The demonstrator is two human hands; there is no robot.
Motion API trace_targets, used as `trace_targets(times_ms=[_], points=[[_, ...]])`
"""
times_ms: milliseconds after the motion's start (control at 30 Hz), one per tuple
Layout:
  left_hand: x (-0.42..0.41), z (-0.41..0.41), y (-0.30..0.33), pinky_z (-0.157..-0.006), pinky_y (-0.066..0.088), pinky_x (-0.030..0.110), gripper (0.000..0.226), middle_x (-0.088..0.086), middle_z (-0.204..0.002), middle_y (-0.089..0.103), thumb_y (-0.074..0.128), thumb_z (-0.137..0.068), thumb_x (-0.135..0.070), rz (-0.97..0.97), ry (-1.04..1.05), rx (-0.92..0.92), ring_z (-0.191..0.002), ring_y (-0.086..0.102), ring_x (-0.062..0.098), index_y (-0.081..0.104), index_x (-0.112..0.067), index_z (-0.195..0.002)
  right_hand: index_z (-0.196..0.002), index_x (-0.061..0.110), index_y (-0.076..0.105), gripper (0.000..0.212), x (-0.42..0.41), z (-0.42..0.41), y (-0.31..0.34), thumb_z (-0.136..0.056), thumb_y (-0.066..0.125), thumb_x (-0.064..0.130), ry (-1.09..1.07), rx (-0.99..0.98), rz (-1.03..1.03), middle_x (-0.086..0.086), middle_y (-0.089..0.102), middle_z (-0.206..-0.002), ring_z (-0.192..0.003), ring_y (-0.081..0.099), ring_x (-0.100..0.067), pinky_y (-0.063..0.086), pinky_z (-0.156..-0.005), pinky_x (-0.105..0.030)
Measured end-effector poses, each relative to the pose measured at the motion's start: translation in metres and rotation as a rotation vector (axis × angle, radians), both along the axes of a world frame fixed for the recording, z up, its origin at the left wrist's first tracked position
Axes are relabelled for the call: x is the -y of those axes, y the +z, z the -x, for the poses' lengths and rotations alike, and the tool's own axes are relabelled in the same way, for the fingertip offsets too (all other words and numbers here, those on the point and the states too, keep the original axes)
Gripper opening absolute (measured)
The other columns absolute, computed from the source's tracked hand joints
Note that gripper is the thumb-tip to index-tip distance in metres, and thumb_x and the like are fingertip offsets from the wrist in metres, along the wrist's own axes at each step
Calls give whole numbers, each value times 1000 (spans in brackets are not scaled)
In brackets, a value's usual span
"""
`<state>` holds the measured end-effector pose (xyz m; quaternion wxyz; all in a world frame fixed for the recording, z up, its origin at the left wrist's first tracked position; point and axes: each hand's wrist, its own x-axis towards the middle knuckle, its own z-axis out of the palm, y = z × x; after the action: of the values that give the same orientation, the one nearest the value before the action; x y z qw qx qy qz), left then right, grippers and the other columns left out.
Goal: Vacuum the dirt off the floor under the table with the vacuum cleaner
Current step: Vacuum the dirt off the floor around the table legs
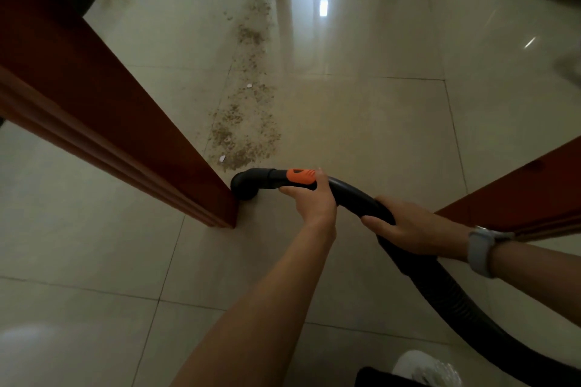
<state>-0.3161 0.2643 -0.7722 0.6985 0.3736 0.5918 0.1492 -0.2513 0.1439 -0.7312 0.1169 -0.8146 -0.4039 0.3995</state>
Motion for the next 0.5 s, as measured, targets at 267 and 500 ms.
trace_targets(times_ms=[267,500], points=[[-32,8,-19,-94,51,43,52,12,-120,59,56,-92,-39,-67,62,-100,-105,59,27,45,-6,-130,-117,15,48,34,-29,15,-17,-97,43,42,0,51,-49,3,53,-80,-68,55,-13,43,-57,-22],[-59,17,-18,-93,51,44,52,10,-115,60,52,-93,-44,-156,126,-142,-103,60,27,47,-3,-126,-121,13,47,35,-60,23,-9,-98,44,39,40,151,-110,-1,52,-89,-65,45,-10,32,-55,-23]])
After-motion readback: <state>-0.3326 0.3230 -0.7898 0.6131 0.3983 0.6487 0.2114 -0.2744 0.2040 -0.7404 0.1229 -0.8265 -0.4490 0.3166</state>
